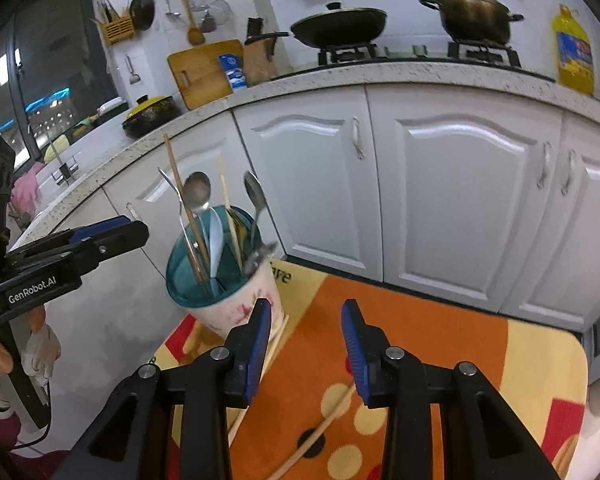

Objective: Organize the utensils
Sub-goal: 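Lower both tools back toward the two wooden chopsticks on the cloth, then grasp a wooden chopstick with the left tool while the right tool grasps another chopstick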

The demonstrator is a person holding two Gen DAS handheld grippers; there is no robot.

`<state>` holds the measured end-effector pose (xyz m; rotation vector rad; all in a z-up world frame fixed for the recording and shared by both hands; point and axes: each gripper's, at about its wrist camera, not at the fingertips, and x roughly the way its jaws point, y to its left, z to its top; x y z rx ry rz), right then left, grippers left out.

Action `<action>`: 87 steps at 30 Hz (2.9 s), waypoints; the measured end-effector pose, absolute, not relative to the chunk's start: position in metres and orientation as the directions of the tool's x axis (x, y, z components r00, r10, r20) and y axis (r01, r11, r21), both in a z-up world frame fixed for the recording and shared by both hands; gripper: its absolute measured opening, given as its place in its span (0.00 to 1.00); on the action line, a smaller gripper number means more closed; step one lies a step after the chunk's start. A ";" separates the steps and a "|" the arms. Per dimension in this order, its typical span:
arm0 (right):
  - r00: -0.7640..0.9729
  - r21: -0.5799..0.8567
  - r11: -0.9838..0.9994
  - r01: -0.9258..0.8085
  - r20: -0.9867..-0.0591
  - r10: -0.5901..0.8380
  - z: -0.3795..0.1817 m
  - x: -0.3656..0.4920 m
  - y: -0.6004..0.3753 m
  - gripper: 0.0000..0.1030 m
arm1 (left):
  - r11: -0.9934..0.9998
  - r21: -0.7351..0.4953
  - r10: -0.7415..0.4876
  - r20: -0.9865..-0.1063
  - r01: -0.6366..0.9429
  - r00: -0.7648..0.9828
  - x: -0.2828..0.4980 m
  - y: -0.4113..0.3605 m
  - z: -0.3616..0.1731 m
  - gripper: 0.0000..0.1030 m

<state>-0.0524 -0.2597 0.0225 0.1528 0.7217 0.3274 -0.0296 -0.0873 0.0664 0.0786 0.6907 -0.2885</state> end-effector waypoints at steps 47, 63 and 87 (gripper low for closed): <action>0.492 0.200 0.980 -0.006 -0.852 0.177 -0.105 -0.077 -0.310 0.15 | 0.822 -0.238 -0.423 -0.864 0.518 0.274 -0.061 -0.172 -0.113 0.07; 0.517 0.220 0.976 -0.006 -0.834 0.191 -0.093 -0.040 -0.320 0.22 | 0.880 -0.150 -0.331 -0.875 0.451 0.353 -0.018 -0.197 -0.094 0.28; 0.491 0.164 0.986 -0.009 -0.858 0.148 -0.106 -0.003 -0.315 0.22 | 0.881 -0.120 -0.302 -0.887 0.457 0.349 0.002 -0.209 -0.111 0.29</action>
